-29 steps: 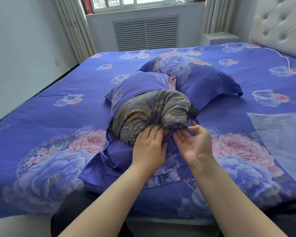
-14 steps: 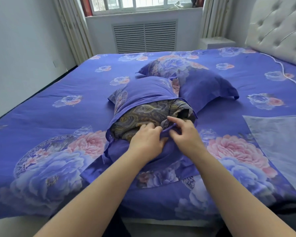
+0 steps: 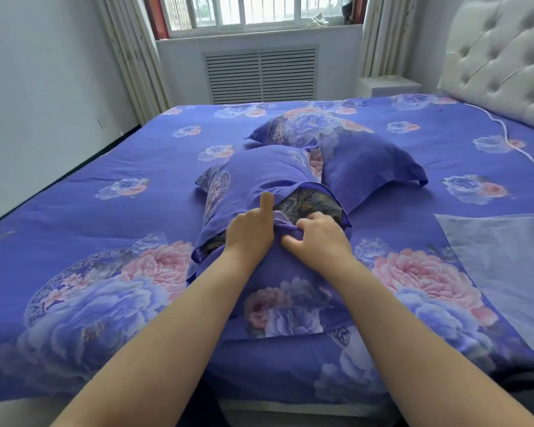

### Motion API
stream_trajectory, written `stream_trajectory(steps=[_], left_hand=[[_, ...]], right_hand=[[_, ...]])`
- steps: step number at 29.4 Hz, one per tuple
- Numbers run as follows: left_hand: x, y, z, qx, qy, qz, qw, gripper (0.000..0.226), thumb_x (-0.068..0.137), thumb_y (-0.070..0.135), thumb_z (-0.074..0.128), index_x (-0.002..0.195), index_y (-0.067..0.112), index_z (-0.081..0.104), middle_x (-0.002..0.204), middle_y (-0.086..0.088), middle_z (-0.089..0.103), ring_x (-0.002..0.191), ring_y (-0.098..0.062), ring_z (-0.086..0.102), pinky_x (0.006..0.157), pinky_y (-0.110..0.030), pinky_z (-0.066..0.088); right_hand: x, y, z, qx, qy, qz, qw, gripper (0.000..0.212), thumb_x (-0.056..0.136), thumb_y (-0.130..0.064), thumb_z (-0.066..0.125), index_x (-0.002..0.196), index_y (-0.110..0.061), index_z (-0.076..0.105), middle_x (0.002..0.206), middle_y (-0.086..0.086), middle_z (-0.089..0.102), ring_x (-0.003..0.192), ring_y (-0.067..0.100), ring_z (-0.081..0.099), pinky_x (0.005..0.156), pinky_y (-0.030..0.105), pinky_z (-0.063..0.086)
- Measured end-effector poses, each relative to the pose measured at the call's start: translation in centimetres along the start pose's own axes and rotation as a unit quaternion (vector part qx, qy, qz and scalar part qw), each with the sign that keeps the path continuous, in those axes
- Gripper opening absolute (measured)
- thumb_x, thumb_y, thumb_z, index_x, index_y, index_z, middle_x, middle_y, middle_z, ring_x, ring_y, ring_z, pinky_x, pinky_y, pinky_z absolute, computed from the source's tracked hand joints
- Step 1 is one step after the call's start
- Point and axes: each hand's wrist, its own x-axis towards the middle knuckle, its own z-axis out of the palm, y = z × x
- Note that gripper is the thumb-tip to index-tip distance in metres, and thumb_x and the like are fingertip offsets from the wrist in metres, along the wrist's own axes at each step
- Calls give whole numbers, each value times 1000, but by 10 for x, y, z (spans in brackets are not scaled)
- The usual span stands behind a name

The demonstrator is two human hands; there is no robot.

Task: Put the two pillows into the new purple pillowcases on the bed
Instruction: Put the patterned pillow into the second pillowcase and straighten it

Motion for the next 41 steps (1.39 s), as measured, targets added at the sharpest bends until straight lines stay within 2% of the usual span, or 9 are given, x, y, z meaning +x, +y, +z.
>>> stream_trajectory(steps=[3, 9, 11, 18, 21, 24, 28, 35, 41], left_hand=[[11, -1, 0, -23, 8, -6, 1000, 29, 93, 16, 41, 122, 16, 47, 105, -17, 65, 95, -40, 62, 67, -41, 45], [15, -3, 17, 1, 35, 55, 998, 16, 85, 16, 48, 92, 17, 63, 131, -8, 53, 124, -33, 45, 99, -46, 30], [14, -2, 17, -21, -42, 43, 998, 17, 89, 14, 43, 99, 15, 56, 114, -12, 63, 107, -35, 56, 80, -37, 35], [38, -19, 24, -53, -56, -7, 997, 20, 88, 16, 44, 95, 11, 62, 105, -19, 65, 97, -40, 59, 68, -36, 38], [38, -15, 30, -140, -65, -44, 987, 18, 86, 22, 49, 89, 14, 64, 100, -15, 67, 94, -37, 59, 66, -33, 35], [17, -7, 37, -224, 9, -68, 972, 10, 82, 20, 56, 88, 17, 62, 97, -8, 64, 90, -34, 58, 66, -33, 37], [1, -6, 38, -231, 57, -83, 968, 4, 80, 16, 56, 80, 14, 58, 93, -11, 62, 86, -36, 57, 63, -34, 33], [29, -23, 26, -235, -92, -143, 957, 33, 78, 24, 55, 51, 9, 45, 54, -8, 47, 70, -36, 51, 56, -30, 32], [4, -7, 35, -175, 62, -56, 981, 19, 78, 31, 64, 93, 21, 61, 106, -5, 58, 102, -31, 52, 86, -38, 41]], right_hand=[[19, 7, -26, 26, -104, -9, 994, 37, 82, -40, 55, 56, -16, 47, 60, -1, 48, 71, 24, 51, 55, 31, 33], [33, 38, -34, 82, -275, -11, 958, 45, 79, -54, 65, 58, -19, 46, 60, -4, 42, 58, 13, 37, 57, 29, 31], [37, 35, -36, 3, -296, -30, 955, 54, 77, -63, 63, 55, -18, 43, 57, -4, 41, 55, 13, 36, 54, 26, 31], [33, 39, -25, -157, -87, -43, 983, 43, 83, -64, 49, 91, -24, 63, 106, 3, 52, 100, 26, 47, 82, 36, 39], [25, 60, -4, -11, -39, -27, 999, 30, 86, -43, 57, 102, -19, 63, 125, 5, 43, 117, 27, 42, 96, 38, 41], [20, 66, 12, 129, -15, -31, 991, 13, 90, -24, 54, 88, -12, 58, 103, 7, 59, 99, 27, 56, 83, 37, 44], [31, 47, 17, 185, -69, 41, 979, 25, 93, -22, 42, 68, -19, 38, 82, 6, 53, 83, 24, 45, 70, 35, 34], [60, 36, -4, 52, -232, 55, 970, 18, 88, -29, 49, 76, -20, 59, 85, 2, 58, 76, 20, 52, 61, 29, 37], [35, 51, 3, 53, -19, 86, 995, 46, 81, -54, 61, 105, -16, 51, 116, 10, 50, 111, 32, 48, 86, 41, 42]])
